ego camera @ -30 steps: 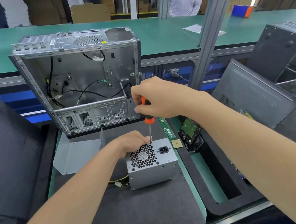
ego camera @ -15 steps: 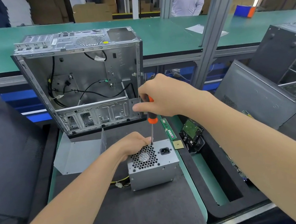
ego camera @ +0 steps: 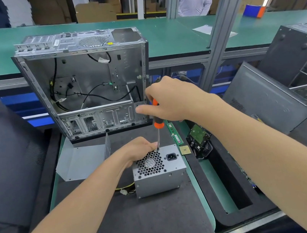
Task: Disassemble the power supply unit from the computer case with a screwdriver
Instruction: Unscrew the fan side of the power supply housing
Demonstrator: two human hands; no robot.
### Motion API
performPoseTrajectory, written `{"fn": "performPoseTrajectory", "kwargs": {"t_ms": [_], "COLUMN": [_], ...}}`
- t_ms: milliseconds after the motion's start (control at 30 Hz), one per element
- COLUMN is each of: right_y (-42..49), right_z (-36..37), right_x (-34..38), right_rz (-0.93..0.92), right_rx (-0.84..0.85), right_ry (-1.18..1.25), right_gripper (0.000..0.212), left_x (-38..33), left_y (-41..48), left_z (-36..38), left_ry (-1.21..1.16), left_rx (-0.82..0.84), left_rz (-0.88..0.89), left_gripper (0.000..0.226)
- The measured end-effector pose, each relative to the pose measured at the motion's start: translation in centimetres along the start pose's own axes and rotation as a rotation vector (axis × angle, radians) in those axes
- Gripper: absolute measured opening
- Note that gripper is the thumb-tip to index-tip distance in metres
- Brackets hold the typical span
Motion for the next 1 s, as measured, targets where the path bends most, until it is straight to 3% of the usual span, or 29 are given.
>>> {"fn": "performPoseTrajectory", "kwargs": {"t_ms": [100,233,533,800,1000], "right_y": [0.1,0.0,-0.3,-0.5,-0.1], "right_z": [-0.1,0.0,0.4,-0.8,-2.5], "right_x": [0.8,0.1,-0.5,-0.7,-0.9], "right_rz": [-0.062,-0.069,-0.049,-0.025,-0.024], "right_rx": [0.01,0.05,0.065,-0.01,-0.109], "right_ry": [0.15,0.261,0.321,0.323,0.304], "right_gripper": [0.033,0.01,0.02,0.019,0.019], "left_x": [-0.1,-0.7,-2.3,-2.8,-3.1], "left_y": [-0.3,-1.2,-4.2,-3.0,-3.2], "left_z": [0.0,-0.2,-0.6,-0.3,-1.7], "left_ry": [-0.013,0.026,0.078,0.258,0.147], "left_rx": [0.001,-0.033,-0.147,-0.214,-0.301], "left_rz": [0.027,0.147,0.477,0.405,0.394], "left_gripper": [0.05,0.017,0.018,0.016,0.015]}}
Point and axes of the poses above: each hand's wrist, its own y-axis towards the middle knuckle, its own z-axis out of the palm, x = y × z, the point moved 9 cm from there along y, towards the middle knuckle, and after that the axes turned 6 degrees about -y, right-handed, at the moved point
